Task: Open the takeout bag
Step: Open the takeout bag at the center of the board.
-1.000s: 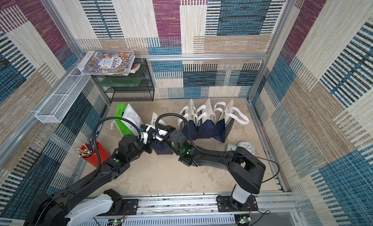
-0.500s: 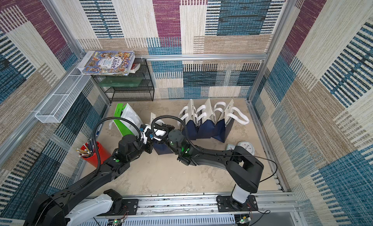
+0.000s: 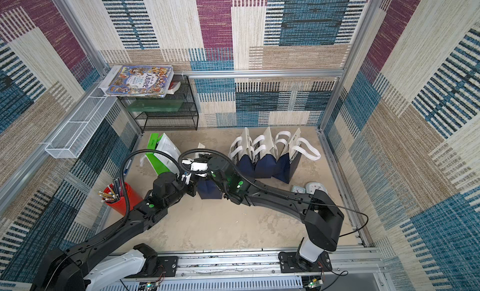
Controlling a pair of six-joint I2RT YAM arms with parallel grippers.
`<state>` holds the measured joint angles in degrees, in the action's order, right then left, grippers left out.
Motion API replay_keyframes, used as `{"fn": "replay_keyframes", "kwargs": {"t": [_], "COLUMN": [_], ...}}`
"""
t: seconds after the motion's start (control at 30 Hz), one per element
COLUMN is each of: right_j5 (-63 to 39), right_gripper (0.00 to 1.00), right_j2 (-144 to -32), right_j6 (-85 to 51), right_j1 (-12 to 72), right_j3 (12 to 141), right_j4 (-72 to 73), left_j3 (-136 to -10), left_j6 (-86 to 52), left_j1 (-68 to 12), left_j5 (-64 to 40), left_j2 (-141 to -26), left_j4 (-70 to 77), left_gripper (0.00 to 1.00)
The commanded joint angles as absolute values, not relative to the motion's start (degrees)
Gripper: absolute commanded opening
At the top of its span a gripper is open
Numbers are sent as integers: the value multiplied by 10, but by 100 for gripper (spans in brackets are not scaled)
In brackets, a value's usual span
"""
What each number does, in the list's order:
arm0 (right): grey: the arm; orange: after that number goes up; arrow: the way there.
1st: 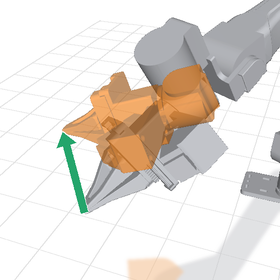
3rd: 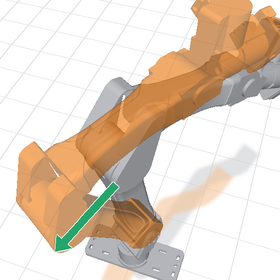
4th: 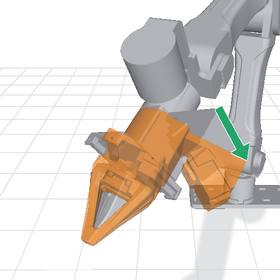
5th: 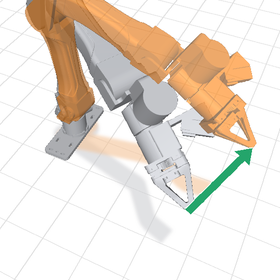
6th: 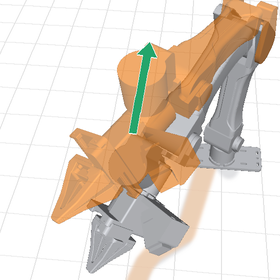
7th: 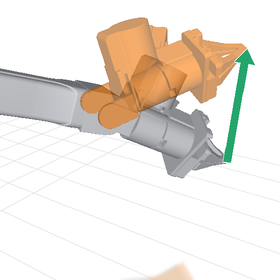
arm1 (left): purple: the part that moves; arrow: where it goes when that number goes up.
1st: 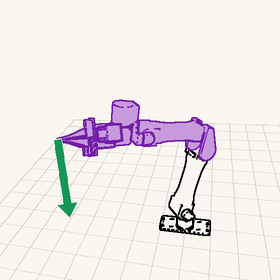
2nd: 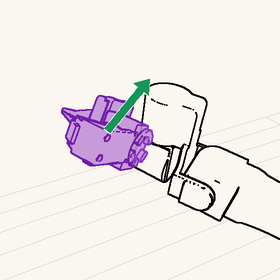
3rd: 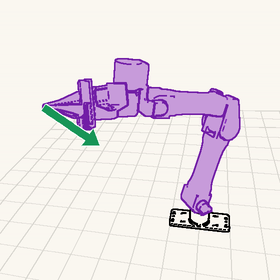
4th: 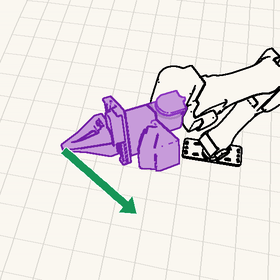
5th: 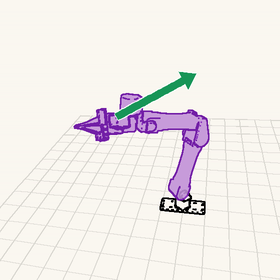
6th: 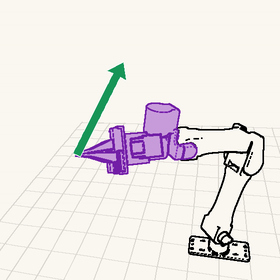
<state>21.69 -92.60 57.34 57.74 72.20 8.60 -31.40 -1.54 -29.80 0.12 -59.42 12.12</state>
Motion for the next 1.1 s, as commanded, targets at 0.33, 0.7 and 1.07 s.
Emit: {"fn": "replay_keyframes", "kwargs": {"t": [0.33,0.7,1.07], "right_j5": [336,398,377], "right_gripper": [0,0,0], "right_j2": [-1006,-1105,-1120], "right_j6": [439,306,255], "right_j1": [589,587,594], "right_j3": [885,1048,1100], "right_j4": [-103,-232,-311], "left_j3": [-241,-190,-237], "left_j6": [-26,-82,-151], "left_j1": [-298,-300,-302], "left_j5": [30,-89,-4], "left_j2": [-467,-361,-521], "left_j4": [134,188,268], "left_gripper": [71,75,76]}}
